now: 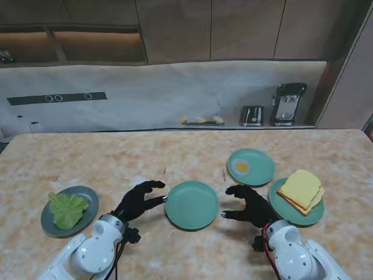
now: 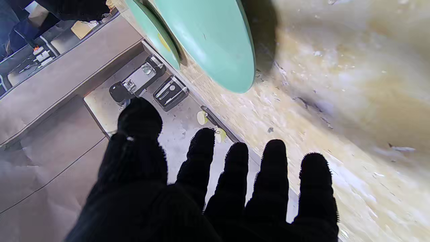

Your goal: Prepare sandwich (Bread, lettuce, and egg)

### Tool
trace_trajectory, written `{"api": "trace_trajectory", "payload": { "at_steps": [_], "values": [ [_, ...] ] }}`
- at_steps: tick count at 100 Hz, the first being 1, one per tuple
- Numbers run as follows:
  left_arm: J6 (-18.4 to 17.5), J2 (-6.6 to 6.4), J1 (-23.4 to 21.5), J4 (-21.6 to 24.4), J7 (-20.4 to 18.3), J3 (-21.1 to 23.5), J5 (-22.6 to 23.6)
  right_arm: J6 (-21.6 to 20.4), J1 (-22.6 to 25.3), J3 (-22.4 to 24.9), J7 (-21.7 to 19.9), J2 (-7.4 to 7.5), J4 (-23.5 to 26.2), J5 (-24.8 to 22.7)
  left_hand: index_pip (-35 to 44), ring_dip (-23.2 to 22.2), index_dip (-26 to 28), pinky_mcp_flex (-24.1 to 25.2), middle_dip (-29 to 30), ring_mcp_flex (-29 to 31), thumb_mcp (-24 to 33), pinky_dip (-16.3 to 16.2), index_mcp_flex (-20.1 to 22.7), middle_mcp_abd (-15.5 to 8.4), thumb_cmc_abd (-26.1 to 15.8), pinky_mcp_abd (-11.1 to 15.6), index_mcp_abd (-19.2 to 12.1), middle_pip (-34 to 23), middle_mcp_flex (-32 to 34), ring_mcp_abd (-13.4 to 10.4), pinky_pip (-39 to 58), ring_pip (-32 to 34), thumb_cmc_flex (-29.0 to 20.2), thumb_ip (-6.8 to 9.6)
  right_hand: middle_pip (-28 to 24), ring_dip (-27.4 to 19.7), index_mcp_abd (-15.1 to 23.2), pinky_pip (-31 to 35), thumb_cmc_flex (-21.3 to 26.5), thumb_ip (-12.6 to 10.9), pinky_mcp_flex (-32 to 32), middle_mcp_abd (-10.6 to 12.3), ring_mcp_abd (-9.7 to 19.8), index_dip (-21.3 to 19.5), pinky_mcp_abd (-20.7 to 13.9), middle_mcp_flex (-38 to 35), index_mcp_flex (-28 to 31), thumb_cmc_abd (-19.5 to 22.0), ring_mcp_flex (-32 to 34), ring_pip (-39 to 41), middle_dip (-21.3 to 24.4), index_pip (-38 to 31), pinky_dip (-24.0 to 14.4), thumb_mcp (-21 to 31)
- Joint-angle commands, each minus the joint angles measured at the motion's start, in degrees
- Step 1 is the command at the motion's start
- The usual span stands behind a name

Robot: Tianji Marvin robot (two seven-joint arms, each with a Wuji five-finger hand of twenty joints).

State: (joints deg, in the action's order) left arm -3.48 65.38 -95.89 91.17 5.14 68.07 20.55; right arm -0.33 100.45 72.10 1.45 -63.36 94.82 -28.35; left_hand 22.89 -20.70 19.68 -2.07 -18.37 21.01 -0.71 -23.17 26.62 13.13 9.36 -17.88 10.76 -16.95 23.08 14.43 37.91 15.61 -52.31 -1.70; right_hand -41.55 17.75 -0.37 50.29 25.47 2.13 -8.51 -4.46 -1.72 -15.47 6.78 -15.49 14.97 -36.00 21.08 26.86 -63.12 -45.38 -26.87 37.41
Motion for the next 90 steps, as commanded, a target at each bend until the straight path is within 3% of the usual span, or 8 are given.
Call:
{"api": "trace_trajectory", "payload": {
  "at_steps": [1,47,90],
  "values": [
    [0.2,0.11,-0.4,0.3,-0.9,0.1,0.0,0.2,0.1,-0.4,-0.9,-0.42,-0.2,0.2,0.8,-0.5,0.4,0.9,-0.5,0.1,-0.4,-0.4,-0.2,-1.3,-0.6,0.1,-0.8,-0.2,0.7,0.1,0.8,0.6,-0.5,0.15,-0.1,0.9,0.0,0.6,-1.6,-0.1,0.5,0.0,0.3,0.1,-0.1,-1.2,0.5,-0.2,0.2,0.4,42.9,-0.1,-0.6,-0.6],
    [-0.6,-0.03,-1.1,0.8,-1.2,0.8,0.2,0.3,0.1,0.6,0.0,-0.33,0.1,-2.8,0.7,-0.5,0.4,0.9,-0.5,0.2,-0.4,-0.6,-0.1,-1.2,-0.7,-0.1,-0.9,0.0,0.8,0.2,0.6,0.4,-0.5,0.13,0.0,0.9,-0.2,0.6,-1.7,-0.2,0.4,-0.2,0.2,0.1,0.0,-1.2,0.7,-0.3,0.4,0.5,43.0,-0.1,-0.8,-0.4],
    [-0.7,-0.08,0.1,0.0,-1.8,0.5,-0.1,2.6,-6.4,6.0,-0.9,0.75,-3.6,-13.6,0.8,-0.6,0.5,0.7,-0.5,0.3,-0.3,-0.9,0.3,-1.1,-1.0,-0.1,-1.0,0.0,0.8,0.2,0.7,0.6,-0.6,0.16,0.1,1.1,-1.2,1.1,-1.0,-0.2,1.0,-1.0,-0.7,0.4,0.4,-1.4,0.8,-0.3,0.1,0.9,43.0,0.5,-1.0,-0.3]
  ]
}}
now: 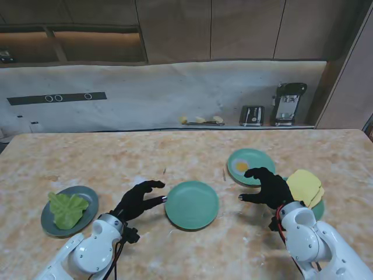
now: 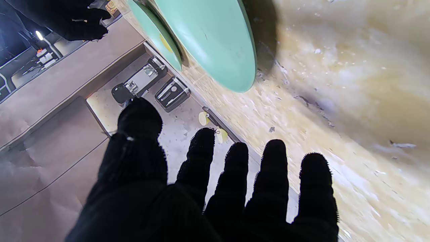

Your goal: Prepare sandwich (Bread, lettuce, and egg)

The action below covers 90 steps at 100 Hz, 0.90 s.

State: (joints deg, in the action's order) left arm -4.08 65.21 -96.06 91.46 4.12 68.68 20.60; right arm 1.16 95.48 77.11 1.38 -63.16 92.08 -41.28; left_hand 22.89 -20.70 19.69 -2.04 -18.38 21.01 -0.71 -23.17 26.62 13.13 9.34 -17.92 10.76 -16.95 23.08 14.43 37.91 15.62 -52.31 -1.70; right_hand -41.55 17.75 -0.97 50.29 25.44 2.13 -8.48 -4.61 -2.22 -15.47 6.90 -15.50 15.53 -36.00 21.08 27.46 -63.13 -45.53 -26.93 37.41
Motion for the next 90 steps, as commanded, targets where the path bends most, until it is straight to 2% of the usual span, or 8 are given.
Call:
{"api": "trace_trajectory", "payload": {
  "at_steps": [1,25,60,90],
  "values": [
    [-0.1,0.09,0.3,-0.3,-0.8,-0.1,-0.2,1.3,-1.7,1.0,-0.9,0.58,-1.0,-1.0,0.8,-0.6,0.5,0.7,-0.5,0.3,-0.3,-0.9,0.3,-1.1,-1.0,-0.1,-1.0,0.0,0.8,0.3,0.8,0.6,-0.6,0.16,0.1,1.1,-0.6,1.1,-1.0,-0.2,1.0,-0.9,-0.3,0.4,0.3,-1.4,0.3,-0.3,0.1,0.3,43.0,0.7,-1.0,-0.2],
    [-0.5,0.15,0.8,-0.8,-0.9,-0.2,-0.8,5.3,-7.1,1.7,-2.0,1.25,-6.0,-5.9,0.7,-0.6,0.5,0.7,-0.5,0.2,-0.4,-1.0,0.4,-1.1,-1.0,-0.1,-1.0,0.0,0.8,0.2,0.8,0.6,-0.6,0.15,0.0,1.3,-1.2,1.5,-0.8,-0.2,1.7,-1.4,-0.6,0.5,0.4,-1.0,0.5,-0.2,-0.5,0.6,42.9,0.9,-1.0,-0.2],
    [-0.2,0.08,0.4,-0.6,-0.9,0.4,-0.4,11.1,-12.2,1.0,-1.0,1.81,-12.4,-11.6,0.6,-0.5,0.5,0.6,-0.5,0.1,-0.4,-1.2,0.6,-1.0,-0.9,0.0,-0.9,0.0,0.8,0.0,1.2,0.5,-0.6,0.13,-0.1,1.5,-1.8,1.6,-1.1,-0.2,4.2,-2.0,-0.9,0.7,0.1,0.0,0.2,-0.5,-2.6,0.9,42.9,1.3,-0.9,-0.3],
    [-0.1,0.05,0.3,-0.5,-0.9,0.5,-0.1,16.0,-15.5,1.0,-2.6,2.41,-17.7,-13.6,0.7,-0.5,0.6,0.6,-0.5,0.0,-0.4,-1.3,0.7,-1.1,-0.9,-0.2,-0.9,-0.1,0.8,0.1,1.4,0.5,-0.6,0.12,-0.3,1.8,-3.0,3.0,-1.4,-0.2,2.9,-2.5,-1.6,1.0,0.0,-1.1,0.9,-0.8,-1.8,1.8,42.9,1.8,-1.1,-0.5]
  ]
}}
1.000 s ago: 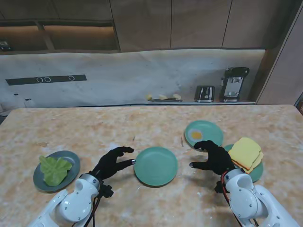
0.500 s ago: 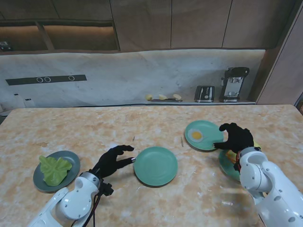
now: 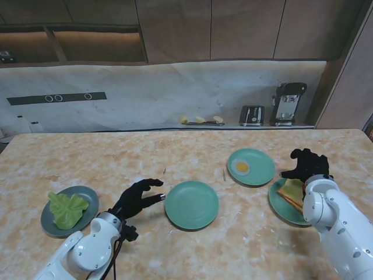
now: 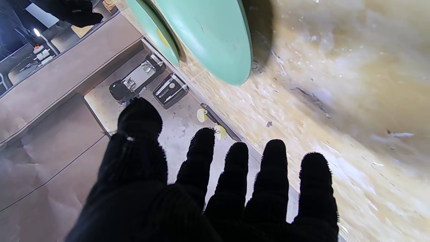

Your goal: Prepare sandwich (Bread, lettuce, and egg)

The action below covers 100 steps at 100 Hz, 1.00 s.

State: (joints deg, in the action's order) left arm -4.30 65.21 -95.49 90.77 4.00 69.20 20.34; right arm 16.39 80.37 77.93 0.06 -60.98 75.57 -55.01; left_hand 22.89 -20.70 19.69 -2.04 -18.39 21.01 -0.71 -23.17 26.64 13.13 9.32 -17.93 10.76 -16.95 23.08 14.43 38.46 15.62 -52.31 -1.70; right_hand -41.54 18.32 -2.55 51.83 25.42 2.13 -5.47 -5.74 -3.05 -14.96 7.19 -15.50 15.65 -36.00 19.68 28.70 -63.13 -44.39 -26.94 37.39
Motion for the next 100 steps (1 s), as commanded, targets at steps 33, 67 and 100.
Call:
{"api": "trace_trajectory", "payload": {
  "at_steps": [33,67,100],
  "values": [
    [0.5,-0.04,0.0,0.0,-1.2,-0.3,0.3,6.7,-3.3,-1.1,-6.9,0.89,-4.0,0.9,0.7,-0.5,0.6,0.6,-0.5,-0.1,-0.4,-1.4,0.8,-1.1,-1.0,-0.2,-0.9,-0.1,0.7,0.2,0.9,0.6,-0.6,0.14,0.2,1.7,-3.3,2.7,-3.3,0.1,-0.4,-2.2,-1.4,1.8,-0.2,-1.9,1.1,-0.6,-0.5,1.2,43.1,3.4,-1.2,-1.1],
    [0.8,-0.11,0.2,0.0,-1.4,-0.5,0.7,9.4,-6.5,-3.5,-9.7,1.34,-7.2,1.3,0.8,-0.5,0.6,0.6,-0.5,-0.2,-0.4,-1.5,1.1,-1.1,-1.0,-0.2,-0.8,-0.1,0.7,0.1,1.0,0.6,-0.6,0.13,0.5,1.8,-4.8,2.4,-5.2,0.3,0.2,-1.8,-1.1,2.6,-0.6,-1.3,0.7,-0.3,-1.0,0.7,43.2,5.0,-1.1,-0.9],
    [0.5,-0.09,0.4,-0.2,-1.1,-0.7,1.1,12.9,-6.7,-4.2,-13.1,1.69,-6.8,2.2,1.1,-0.4,0.8,0.6,-0.5,-0.4,-0.4,-1.5,1.9,-1.0,-1.1,-0.1,-0.8,-0.1,0.5,0.0,1.1,0.5,-0.7,0.14,0.6,2.3,-5.1,2.7,-8.5,0.3,-0.7,-2.0,-1.5,1.8,-0.1,-4.3,7.9,-0.3,1.4,1.1,43.2,3.1,-1.6,0.4]
  ]
}}
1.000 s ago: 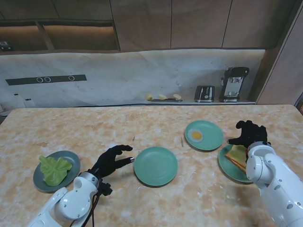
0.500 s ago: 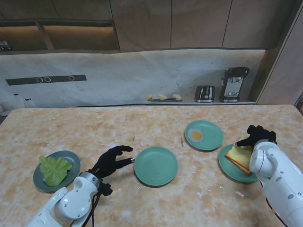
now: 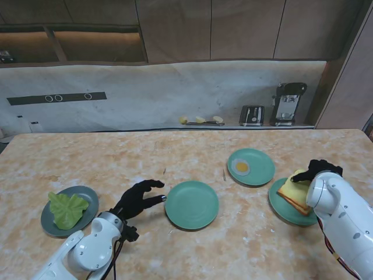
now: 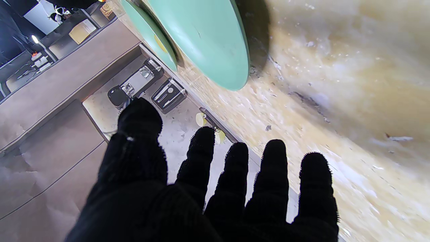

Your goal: Prepare sandwich (Bread, lettuce, and egg)

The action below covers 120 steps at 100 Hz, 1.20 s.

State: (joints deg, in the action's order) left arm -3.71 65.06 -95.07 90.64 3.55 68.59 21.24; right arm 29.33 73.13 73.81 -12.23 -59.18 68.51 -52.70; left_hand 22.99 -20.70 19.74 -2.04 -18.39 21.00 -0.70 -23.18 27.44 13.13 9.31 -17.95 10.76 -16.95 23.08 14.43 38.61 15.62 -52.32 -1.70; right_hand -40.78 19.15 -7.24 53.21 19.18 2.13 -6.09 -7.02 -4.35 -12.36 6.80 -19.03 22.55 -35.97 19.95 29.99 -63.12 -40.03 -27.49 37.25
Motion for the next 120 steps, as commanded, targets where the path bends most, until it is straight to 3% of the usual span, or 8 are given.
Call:
{"api": "trace_trajectory", "payload": {
  "at_steps": [1,31,48,60,85,100,112,120],
  "values": [
    [-0.1,0.06,0.0,-0.1,-0.6,-0.1,0.2,-0.1,0.6,-0.1,-0.9,-0.11,0.3,-0.1,1.0,-0.4,0.8,0.6,-0.5,-0.5,-0.3,-1.5,1.1,-1.0,-1.1,-0.1,-0.8,-0.1,0.4,0.0,1.0,0.5,-0.7,0.14,-0.1,1.5,-0.2,1.3,-2.3,0.3,-0.1,-0.7,-0.1,-0.8,0.3,-0.8,1.1,-0.3,1.2,-0.2,43.2,-1.4,-1.1,0.6],
    [-0.4,0.13,0.0,-0.2,-0.4,-0.1,0.1,-0.1,1.1,0.1,0.5,-0.41,0.4,0.7,1.1,-0.4,0.9,0.6,-0.5,-0.6,-0.4,-1.5,1.0,-1.0,-1.1,-0.1,-0.8,-0.1,0.2,-0.1,1.1,0.6,-0.7,0.14,-1.4,2.0,5.0,1.4,0.9,0.5,-0.2,-0.5,0.0,-12.8,0.9,-1.2,4.4,-0.5,2.4,0.8,42.3,-11.2,-1.2,-0.2],
    [-0.3,0.07,-0.1,-0.1,-0.7,0.0,-0.2,-0.5,1.2,0.1,1.7,-0.59,0.5,0.6,1.0,-0.5,0.8,0.6,-0.5,-0.3,-0.4,-1.5,1.0,-1.1,-0.9,-0.1,-1.0,-0.1,0.3,-0.1,1.1,0.8,-0.7,0.11,-1.8,2.1,6.2,1.5,2.4,0.6,0.2,-0.2,0.2,-15.3,0.7,-0.5,2.3,-0.4,2.7,1.2,42.2,-12.3,-1.2,-0.8],
    [-0.4,0.09,-0.1,-0.1,-0.7,0.1,-0.2,-0.9,1.4,0.2,2.0,-0.67,1.0,0.5,0.9,-0.5,0.8,0.7,-0.4,-0.7,-0.4,-1.5,0.9,-1.1,-1.0,-0.1,-1.0,0.0,-0.1,-0.1,1.0,0.6,-0.6,0.12,-2.0,2.1,6.5,1.7,3.6,0.7,0.2,-0.1,0.2,-16.4,1.0,-0.8,4.5,-0.6,3.1,1.4,42.1,-13.9,-1.2,-0.9],
    [-0.2,0.13,-0.2,0.0,-0.6,0.2,-0.3,-0.7,1.9,0.5,2.7,-0.95,2.1,1.4,0.9,-0.5,0.8,0.7,-0.4,-1.0,-0.4,-1.5,0.9,-1.1,-1.1,-0.1,-0.9,0.0,-0.5,-0.2,1.0,0.5,-0.7,0.13,-3.0,2.0,8.2,2.3,9.8,1.3,-0.6,0.4,0.3,-25.3,1.3,-3.2,10.0,-1.1,5.8,2.1,41.7,-23.9,-1.1,-1.1],
    [-0.4,0.13,-0.2,0.0,-0.5,0.4,-0.4,-0.7,2.3,0.7,3.2,-1.11,2.9,1.6,0.9,-0.5,0.9,0.7,-0.4,-1.1,-0.4,-1.5,1.0,-1.2,-1.1,0.0,-0.9,0.1,-0.7,-0.2,0.9,0.4,-0.7,0.13,-3.3,1.9,8.7,2.3,12.6,1.6,-0.6,0.6,0.4,-26.8,1.1,-3.5,11.0,-1.3,6.2,2.2,41.6,-25.5,-1.1,0.4],
    [-0.5,0.15,-0.2,0.0,-0.5,0.5,-0.4,-0.9,3.1,1.6,3.8,-1.4,4.4,2.6,0.9,-0.5,0.9,0.8,-0.4,-1.1,-0.4,-1.5,1.0,-1.0,-1.1,-0.1,-0.9,0.1,-0.6,-0.2,0.9,0.5,-0.7,0.14,-4.3,2.0,11.3,2.9,16.7,9.1,-1.8,1.1,0.5,-19.8,1.1,-5.9,10.4,-6.6,8.4,2.6,41.0,-32.1,-1.0,12.1],
    [-0.6,0.15,-0.3,-0.1,-0.5,0.5,-0.5,-1.6,3.9,2.6,4.5,-1.66,5.9,3.6,0.9,-0.5,0.9,0.8,-0.4,-1.0,-0.4,-1.5,1.0,-1.0,-1.1,0.0,-0.9,0.0,-0.5,-0.3,0.9,0.5,-0.7,0.13,-5.3,2.0,12.8,3.9,18.8,10.4,-4.4,1.4,0.1,-18.6,1.3,-9.4,10.8,-8.7,11.2,2.9,40.5,-35.1,-1.1,17.3]
  ]
}}
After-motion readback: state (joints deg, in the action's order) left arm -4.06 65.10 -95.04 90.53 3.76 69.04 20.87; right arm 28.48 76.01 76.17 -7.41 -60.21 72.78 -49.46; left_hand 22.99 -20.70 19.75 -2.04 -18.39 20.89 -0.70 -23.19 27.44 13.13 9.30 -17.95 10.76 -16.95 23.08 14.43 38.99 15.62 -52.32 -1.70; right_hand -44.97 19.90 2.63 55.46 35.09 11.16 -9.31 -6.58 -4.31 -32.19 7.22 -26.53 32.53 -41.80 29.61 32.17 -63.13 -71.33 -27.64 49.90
